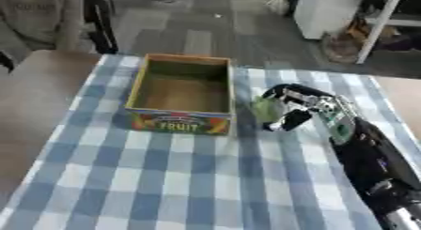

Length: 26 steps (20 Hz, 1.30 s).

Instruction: Pick up objects on the table and place them in the box.

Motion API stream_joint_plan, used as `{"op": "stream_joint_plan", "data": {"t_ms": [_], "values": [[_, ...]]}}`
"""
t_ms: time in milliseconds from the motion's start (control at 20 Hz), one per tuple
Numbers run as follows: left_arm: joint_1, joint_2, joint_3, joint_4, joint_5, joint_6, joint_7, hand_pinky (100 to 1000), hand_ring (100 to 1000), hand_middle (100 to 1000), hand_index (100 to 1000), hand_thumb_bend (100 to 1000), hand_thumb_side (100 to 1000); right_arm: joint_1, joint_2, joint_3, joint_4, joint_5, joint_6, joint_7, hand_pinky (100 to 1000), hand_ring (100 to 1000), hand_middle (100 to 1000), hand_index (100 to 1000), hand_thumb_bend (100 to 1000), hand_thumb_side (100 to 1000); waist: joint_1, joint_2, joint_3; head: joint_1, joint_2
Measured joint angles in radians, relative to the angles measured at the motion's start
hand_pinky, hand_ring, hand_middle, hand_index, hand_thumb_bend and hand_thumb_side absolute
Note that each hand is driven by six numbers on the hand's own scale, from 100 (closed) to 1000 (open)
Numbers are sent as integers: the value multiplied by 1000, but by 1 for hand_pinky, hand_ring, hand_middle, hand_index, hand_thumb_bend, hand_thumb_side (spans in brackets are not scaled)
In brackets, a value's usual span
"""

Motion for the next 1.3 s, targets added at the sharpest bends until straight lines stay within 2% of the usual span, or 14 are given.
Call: {"op": "stream_joint_plan", "data": {"t_ms": [150,250,450,600,750,800,900,1050,1100,1150,1300], "values": [[0,0,0,0,0,0,-1,603,557,569,656,100,611,0,0,0,0,0,2,2,702,763,756,827,440,257,-1,0,0,0,0],[0,0,0,0,0,1,-2,603,557,569,655,100,610,-1,0,0,0,2,3,3,593,657,673,758,402,124,-2,0,0,-1,0],[0,0,0,0,0,1,-2,603,557,569,655,100,609,-1,2,0,-4,13,10,-6,414,489,538,627,431,247,-5,0,1,-1,0],[0,0,0,0,0,1,-2,603,557,569,655,100,608,-1,8,0,-7,30,18,-34,327,409,467,538,443,268,-6,1,2,-1,0],[0,0,0,0,0,2,-3,603,556,569,655,100,608,0,11,-1,-12,46,26,-76,205,291,340,416,330,278,-6,2,2,-1,0],[0,0,0,0,0,2,-3,603,556,569,655,100,608,0,11,-2,-17,51,29,-99,173,259,308,400,318,278,-6,2,2,-1,-1],[0,0,0,0,0,2,-3,603,556,569,655,100,607,-1,13,-8,-30,61,37,-157,130,223,255,334,263,271,-7,2,3,-1,-2],[0,0,0,0,0,2,-3,603,556,569,655,100,607,-2,18,-16,-55,61,44,-248,102,200,229,311,222,264,-8,2,3,-1,-4],[0,0,0,0,0,2,-3,603,556,569,655,100,605,-4,18,-18,-63,60,45,-274,100,198,227,310,165,405,-9,2,3,-1,-5],[0,0,0,0,0,2,-3,603,556,569,655,100,607,-8,18,-19,-71,59,46,-297,100,197,225,309,216,262,-10,2,2,-1,-7],[0,0,0,0,0,2,-3,603,556,569,655,100,607,-28,23,-17,-100,47,39,-339,103,202,226,309,204,257,-10,2,2,-1,-8]]}}
